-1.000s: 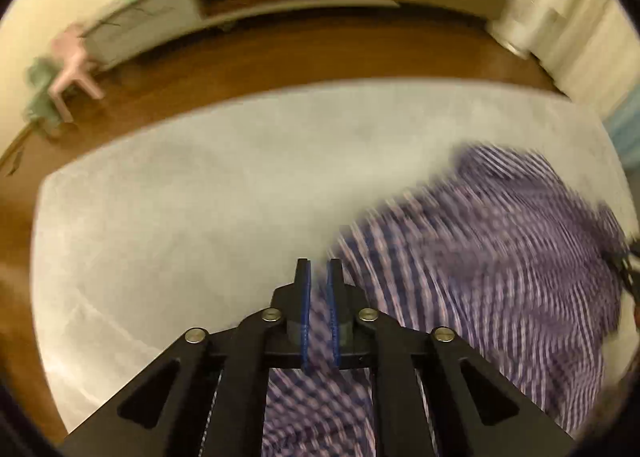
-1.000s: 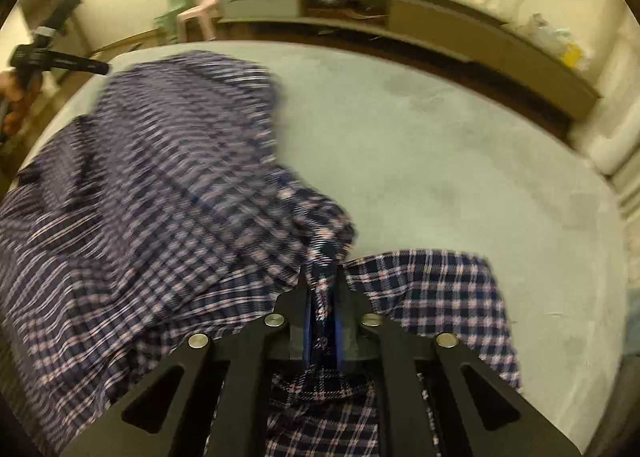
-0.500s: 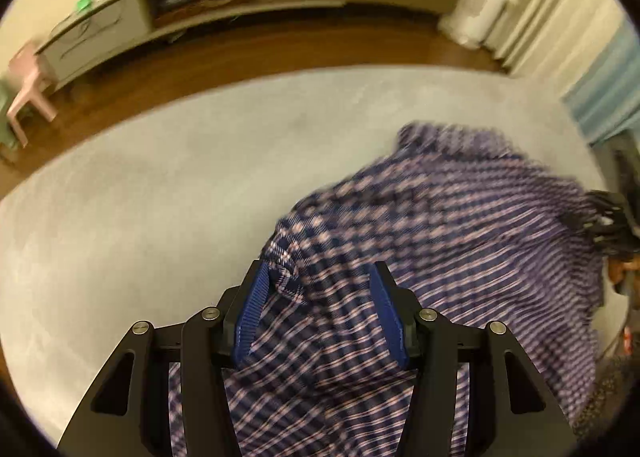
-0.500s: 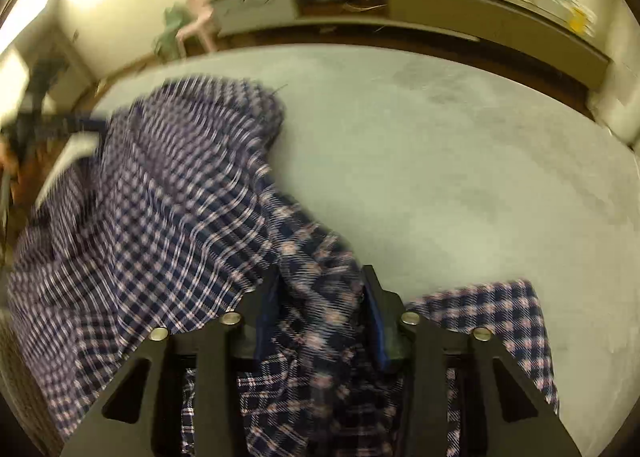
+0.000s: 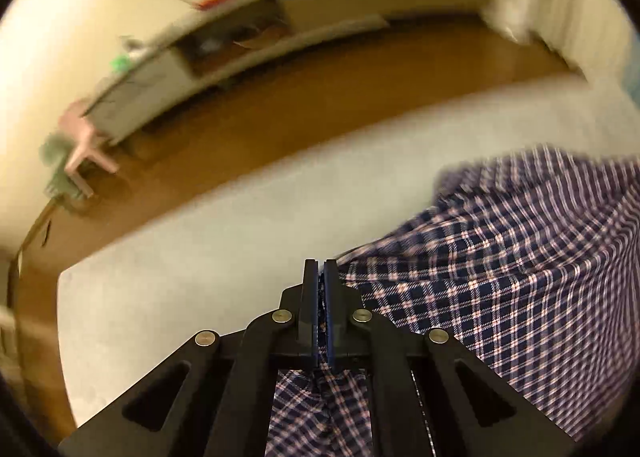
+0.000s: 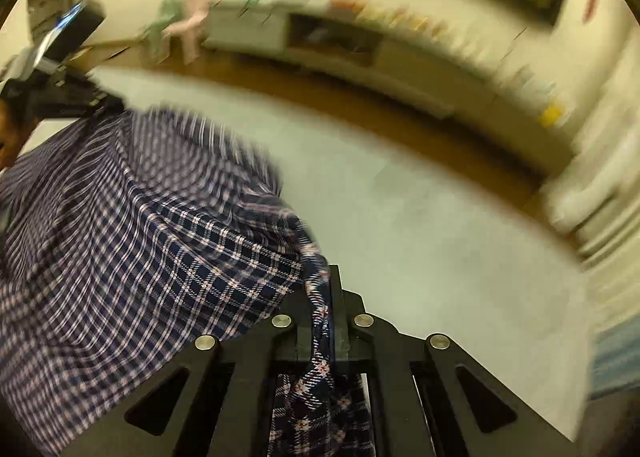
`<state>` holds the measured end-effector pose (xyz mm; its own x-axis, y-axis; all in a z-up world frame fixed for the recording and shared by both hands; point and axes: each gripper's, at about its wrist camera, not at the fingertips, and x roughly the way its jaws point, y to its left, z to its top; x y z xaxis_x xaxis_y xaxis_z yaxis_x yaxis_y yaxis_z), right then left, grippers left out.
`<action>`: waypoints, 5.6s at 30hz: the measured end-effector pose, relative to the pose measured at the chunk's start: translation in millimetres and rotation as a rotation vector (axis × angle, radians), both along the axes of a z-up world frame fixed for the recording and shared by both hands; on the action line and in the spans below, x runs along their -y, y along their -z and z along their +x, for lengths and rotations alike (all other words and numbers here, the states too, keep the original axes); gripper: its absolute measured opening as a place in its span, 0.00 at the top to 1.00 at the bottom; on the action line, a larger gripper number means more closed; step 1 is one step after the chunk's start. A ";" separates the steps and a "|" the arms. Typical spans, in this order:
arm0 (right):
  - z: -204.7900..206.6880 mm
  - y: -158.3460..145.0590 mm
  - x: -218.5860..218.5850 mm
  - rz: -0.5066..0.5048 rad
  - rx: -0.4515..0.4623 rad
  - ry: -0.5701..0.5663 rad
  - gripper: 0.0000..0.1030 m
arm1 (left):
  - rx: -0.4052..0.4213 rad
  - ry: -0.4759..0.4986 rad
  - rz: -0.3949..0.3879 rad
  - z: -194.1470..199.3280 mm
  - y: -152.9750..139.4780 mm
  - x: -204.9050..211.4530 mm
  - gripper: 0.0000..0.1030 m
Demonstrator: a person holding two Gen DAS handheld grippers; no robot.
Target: Fold clothes
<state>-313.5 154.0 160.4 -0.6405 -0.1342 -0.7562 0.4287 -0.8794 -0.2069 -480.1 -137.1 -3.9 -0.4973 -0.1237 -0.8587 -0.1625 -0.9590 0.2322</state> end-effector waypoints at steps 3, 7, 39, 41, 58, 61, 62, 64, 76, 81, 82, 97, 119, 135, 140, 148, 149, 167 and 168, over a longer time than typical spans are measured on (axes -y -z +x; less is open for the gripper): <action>-26.5 -1.2 1.7 0.020 -0.045 0.090 0.80 | -0.038 -0.097 -0.006 -8.3 -14.4 21.1 0.89; -15.4 -12.1 -38.8 -0.094 0.044 0.134 0.54 | -0.050 -0.128 0.043 15.9 -29.4 48.9 0.79; 232.7 -31.2 -140.1 0.860 -0.160 0.317 0.35 | -0.140 -0.454 -0.181 274.8 15.1 249.9 0.61; 247.3 -45.3 -146.6 0.598 -0.013 0.333 0.34 | -0.057 -0.355 -0.074 289.3 23.0 236.5 0.61; 514.6 -158.0 251.5 -0.018 0.091 -0.691 0.28 | 0.081 -0.288 0.192 321.4 36.1 237.7 0.51; 506.3 -136.9 283.7 0.030 0.119 -0.697 0.28 | 0.083 -0.309 0.227 329.9 41.5 254.5 0.51; 498.8 -129.2 288.9 0.036 0.140 -0.694 0.34 | 0.084 -0.316 0.238 332.8 43.3 259.9 0.51; 474.8 -112.2 291.1 0.028 0.200 -0.684 0.50 | 0.090 -0.317 0.243 343.5 45.6 265.2 0.48; 481.3 -146.9 157.2 0.059 0.285 -0.576 0.98 | 0.025 -0.447 -0.235 344.4 53.1 276.7 0.40; 498.1 -177.8 109.4 -0.173 0.359 -0.610 0.62 | -0.057 -0.508 -0.191 355.9 29.2 274.5 0.42; 492.7 -188.9 99.7 -0.220 0.352 -0.603 0.51 | -0.104 -0.494 -0.155 362.6 16.2 265.8 0.42; 497.5 -220.7 -77.5 -0.261 0.427 0.088 0.45 | 0.064 0.164 0.028 367.1 48.3 53.6 0.39; 561.0 -302.0 -81.3 -0.155 0.122 0.201 0.51 | -0.264 0.809 0.076 622.3 -19.4 -70.4 0.36; 602.5 -272.0 -25.5 -0.271 0.169 -0.201 0.44 | -0.155 0.702 0.455 581.1 -65.6 -67.9 0.95; 617.6 -254.8 17.6 -0.211 0.212 -0.355 0.44 | -0.169 0.560 0.554 542.5 -103.3 -53.2 0.95; 590.5 -232.3 34.3 -0.198 0.296 -0.313 0.71 | -0.224 0.543 0.486 537.3 -136.3 -65.1 0.95; 602.7 -239.0 41.5 -0.232 0.301 -0.399 0.81 | -0.224 0.542 0.486 538.9 -136.0 -65.0 0.95; 604.7 -317.2 -109.7 -0.286 0.147 -0.009 0.39 | 0.030 0.832 0.215 638.8 -9.4 -81.7 0.73; 592.8 -317.0 -114.9 -0.260 0.146 0.039 0.39 | 0.018 0.850 0.227 642.2 -12.3 -80.1 0.73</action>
